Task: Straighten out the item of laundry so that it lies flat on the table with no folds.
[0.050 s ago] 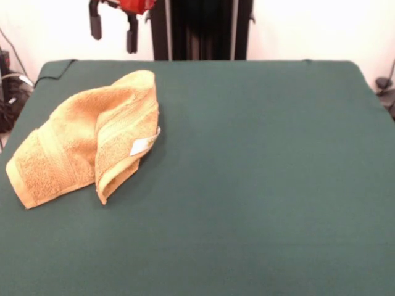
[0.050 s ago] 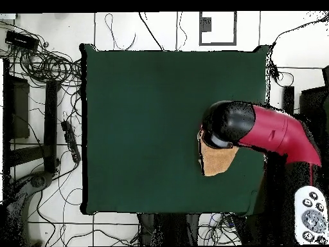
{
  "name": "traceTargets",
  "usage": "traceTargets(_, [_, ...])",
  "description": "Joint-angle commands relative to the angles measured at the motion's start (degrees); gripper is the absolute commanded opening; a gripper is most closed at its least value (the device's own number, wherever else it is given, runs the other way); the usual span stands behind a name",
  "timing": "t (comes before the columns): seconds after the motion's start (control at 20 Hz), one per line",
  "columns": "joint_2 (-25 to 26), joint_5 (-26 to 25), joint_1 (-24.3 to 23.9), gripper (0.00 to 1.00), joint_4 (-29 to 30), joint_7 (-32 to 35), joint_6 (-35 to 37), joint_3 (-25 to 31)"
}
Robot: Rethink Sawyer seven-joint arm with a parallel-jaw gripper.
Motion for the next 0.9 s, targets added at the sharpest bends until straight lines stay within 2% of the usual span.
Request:
traceTargets(0.05, [7.7,0.1,-0.7,1.0,-5.8,-5.3,1.4,9.8])
traceTargets(0.5, [13.2,0.0,-1.3,1.0,-11.6,-3.0,1.4,11.0])
traceTargets(0.9, [16.9,0.6,-1.3,1.0,-12.8,-0.6,-2.5,10.8])
